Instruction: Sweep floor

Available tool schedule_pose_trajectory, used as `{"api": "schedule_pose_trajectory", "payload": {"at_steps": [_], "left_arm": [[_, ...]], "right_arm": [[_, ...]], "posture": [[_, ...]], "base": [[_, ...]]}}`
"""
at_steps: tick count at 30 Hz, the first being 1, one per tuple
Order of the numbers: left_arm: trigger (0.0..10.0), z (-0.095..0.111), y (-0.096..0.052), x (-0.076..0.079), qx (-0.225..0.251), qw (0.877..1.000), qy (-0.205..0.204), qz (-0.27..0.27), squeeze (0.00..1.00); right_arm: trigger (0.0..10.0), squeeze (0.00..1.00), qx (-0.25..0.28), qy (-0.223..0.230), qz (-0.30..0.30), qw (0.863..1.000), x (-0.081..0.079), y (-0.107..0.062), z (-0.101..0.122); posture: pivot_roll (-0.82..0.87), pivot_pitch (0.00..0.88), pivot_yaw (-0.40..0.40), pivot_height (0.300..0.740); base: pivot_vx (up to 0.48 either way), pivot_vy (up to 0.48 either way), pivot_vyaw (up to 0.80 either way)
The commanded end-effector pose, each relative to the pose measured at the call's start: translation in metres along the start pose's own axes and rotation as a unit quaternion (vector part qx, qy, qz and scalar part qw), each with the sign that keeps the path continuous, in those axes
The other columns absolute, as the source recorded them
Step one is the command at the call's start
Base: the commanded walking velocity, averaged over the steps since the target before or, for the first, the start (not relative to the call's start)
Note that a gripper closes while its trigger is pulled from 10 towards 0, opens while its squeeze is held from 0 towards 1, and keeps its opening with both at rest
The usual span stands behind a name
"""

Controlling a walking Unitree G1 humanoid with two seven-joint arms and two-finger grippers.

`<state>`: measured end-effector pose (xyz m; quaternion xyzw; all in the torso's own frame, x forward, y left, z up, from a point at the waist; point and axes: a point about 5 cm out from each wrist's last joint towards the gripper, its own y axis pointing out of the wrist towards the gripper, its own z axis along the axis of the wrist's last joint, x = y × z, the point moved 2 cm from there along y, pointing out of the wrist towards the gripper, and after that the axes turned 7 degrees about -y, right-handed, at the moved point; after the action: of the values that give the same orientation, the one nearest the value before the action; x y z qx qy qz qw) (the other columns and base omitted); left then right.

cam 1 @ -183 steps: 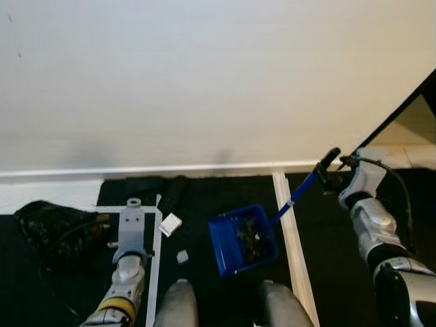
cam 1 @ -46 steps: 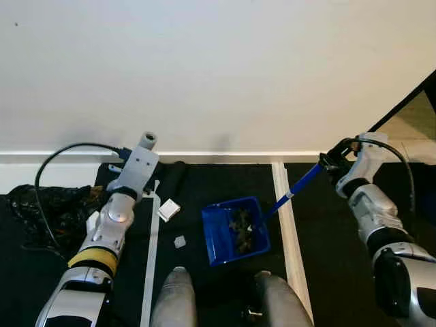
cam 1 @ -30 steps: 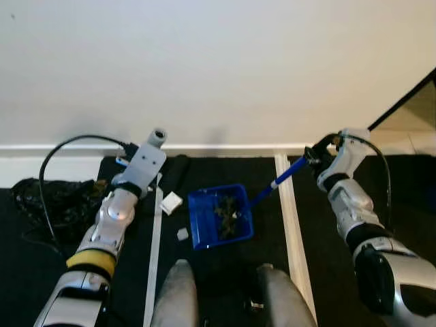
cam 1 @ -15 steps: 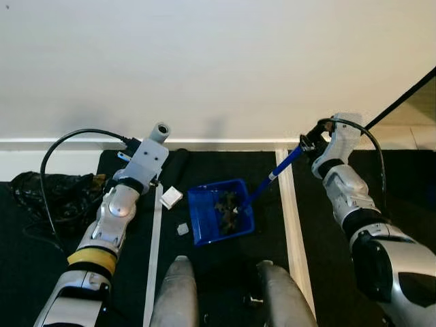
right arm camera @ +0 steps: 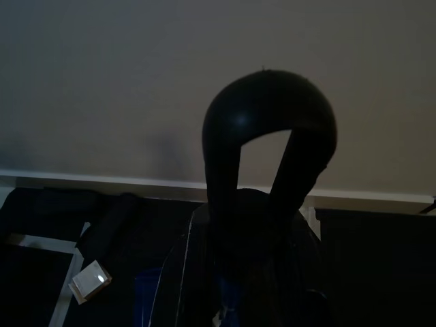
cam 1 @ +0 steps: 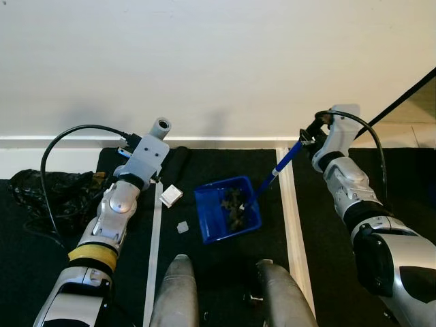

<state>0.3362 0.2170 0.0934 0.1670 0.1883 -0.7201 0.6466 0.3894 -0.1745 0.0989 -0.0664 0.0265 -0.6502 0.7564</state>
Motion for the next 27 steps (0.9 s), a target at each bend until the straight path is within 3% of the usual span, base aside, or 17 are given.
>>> {"api": "schedule_pose_trajectory", "payload": {"at_steps": [1,4,6,10,14,21,25,27], "left_arm": [[10.0,0.003,0.001,0.002,0.004,1.000,0.009,-0.006,0.00],[10.0,0.006,0.002,0.006,0.006,1.000,-0.004,-0.006,0.00],[10.0,0.006,0.003,0.006,0.006,1.000,-0.006,-0.006,0.00],[10.0,0.006,0.002,0.009,0.006,1.000,-0.011,-0.005,0.00],[10.0,0.007,0.001,0.011,0.007,1.000,-0.016,-0.003,0.00],[10.0,0.006,0.000,0.013,0.002,1.000,-0.027,0.004,0.00],[10.0,0.002,0.002,0.021,-0.011,0.998,-0.054,0.012,0.00],[10.0,0.000,0.003,0.035,-0.022,0.997,-0.075,0.001,0.00]], "right_arm": [[10.0,0.00,-0.015,-0.008,0.014,1.000,-0.008,-0.003,-0.011],[10.0,0.00,-0.020,-0.011,0.045,0.999,-0.035,-0.005,-0.023],[10.0,0.00,-0.021,-0.008,0.050,0.999,-0.041,-0.006,-0.025],[10.0,0.00,-0.025,-0.007,0.094,0.995,-0.089,-0.011,-0.038],[10.0,0.00,-0.029,-0.008,0.112,0.993,-0.108,-0.017,-0.045],[10.0,0.00,-0.034,-0.009,0.111,0.993,-0.110,-0.020,-0.049],[10.0,0.00,-0.039,-0.010,0.089,0.995,-0.099,-0.021,-0.052],[10.0,0.00,-0.040,-0.010,0.065,0.997,-0.086,-0.022,-0.052]], "posture": [[0.11,0.220,-0.100,0.740],[0.10,0.222,-0.099,0.740],[0.10,0.222,-0.099,0.740],[0.10,0.229,-0.110,0.740],[0.10,0.235,-0.120,0.740],[0.10,0.239,-0.122,0.740],[0.09,0.249,-0.122,0.740],[0.08,0.259,-0.117,0.740]], "base": [[0.000,0.000,0.00],[0.000,0.000,0.00],[0.000,0.000,0.00],[0.000,0.000,0.00],[0.000,0.000,0.00],[0.000,0.000,0.00],[0.000,0.000,0.00],[0.000,0.000,0.00]]}}
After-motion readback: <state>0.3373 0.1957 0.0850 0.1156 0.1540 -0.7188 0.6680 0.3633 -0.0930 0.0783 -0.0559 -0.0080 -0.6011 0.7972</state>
